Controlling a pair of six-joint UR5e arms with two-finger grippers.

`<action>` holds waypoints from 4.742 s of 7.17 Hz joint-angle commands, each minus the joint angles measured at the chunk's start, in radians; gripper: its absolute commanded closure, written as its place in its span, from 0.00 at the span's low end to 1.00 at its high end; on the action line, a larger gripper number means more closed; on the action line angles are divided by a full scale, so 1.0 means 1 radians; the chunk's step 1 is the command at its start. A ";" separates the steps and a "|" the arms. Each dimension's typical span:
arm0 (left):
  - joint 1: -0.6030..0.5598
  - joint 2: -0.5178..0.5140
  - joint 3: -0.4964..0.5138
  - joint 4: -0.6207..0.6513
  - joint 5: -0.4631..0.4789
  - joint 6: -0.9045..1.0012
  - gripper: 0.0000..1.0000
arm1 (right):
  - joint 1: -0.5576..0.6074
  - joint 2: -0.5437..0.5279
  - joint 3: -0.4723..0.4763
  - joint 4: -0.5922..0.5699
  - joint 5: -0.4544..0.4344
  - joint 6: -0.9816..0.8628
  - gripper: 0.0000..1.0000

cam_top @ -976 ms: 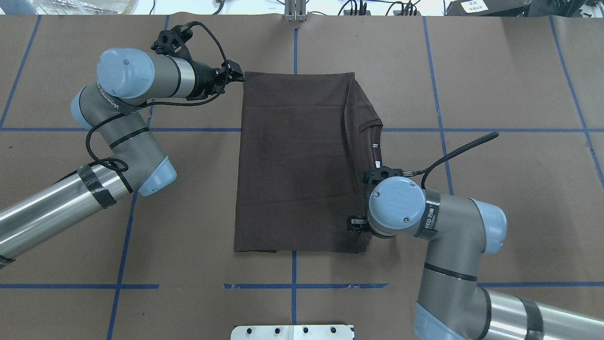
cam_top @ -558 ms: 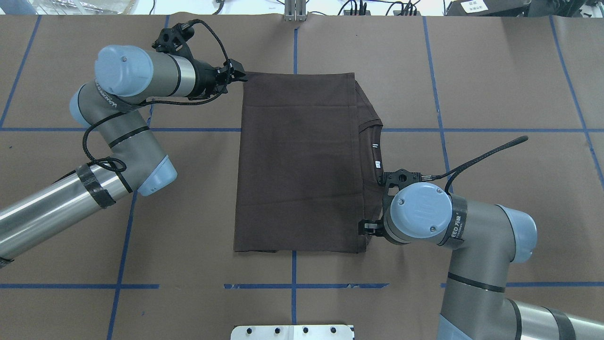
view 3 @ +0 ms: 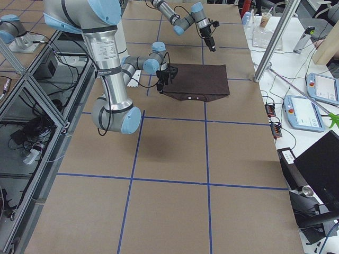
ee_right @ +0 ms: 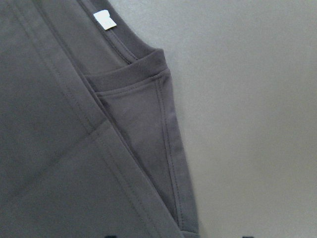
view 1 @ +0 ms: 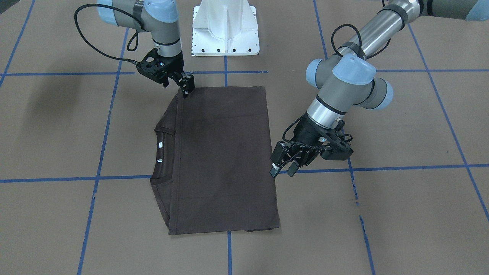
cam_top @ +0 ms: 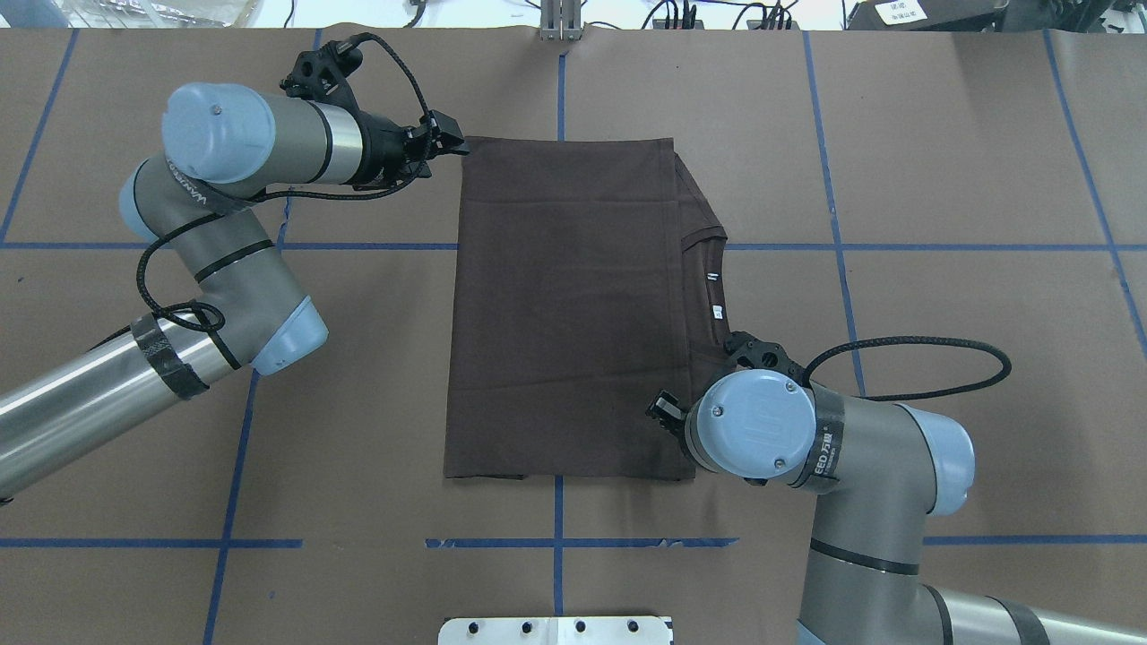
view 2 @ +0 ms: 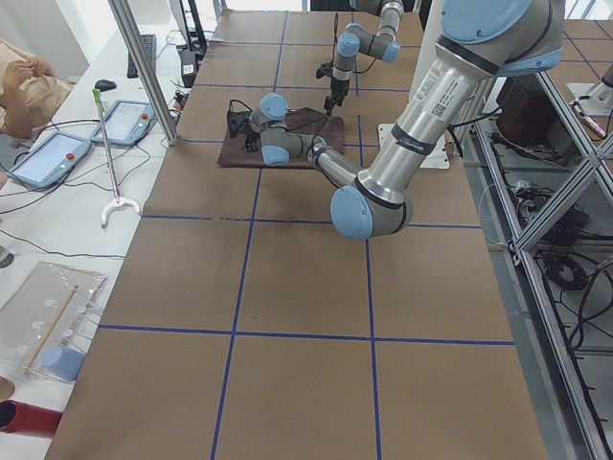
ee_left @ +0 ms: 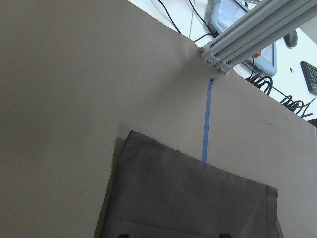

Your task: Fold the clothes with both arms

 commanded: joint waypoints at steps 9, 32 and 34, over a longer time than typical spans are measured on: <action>0.006 -0.002 -0.016 0.017 0.000 -0.050 0.32 | -0.016 -0.015 -0.061 0.105 0.000 0.131 0.46; 0.553 0.309 -0.493 0.446 0.333 -0.370 0.32 | -0.018 -0.009 0.040 0.018 0.007 0.120 1.00; 0.579 0.308 -0.484 0.448 0.330 -0.370 0.36 | -0.018 -0.009 0.043 0.016 0.007 0.120 1.00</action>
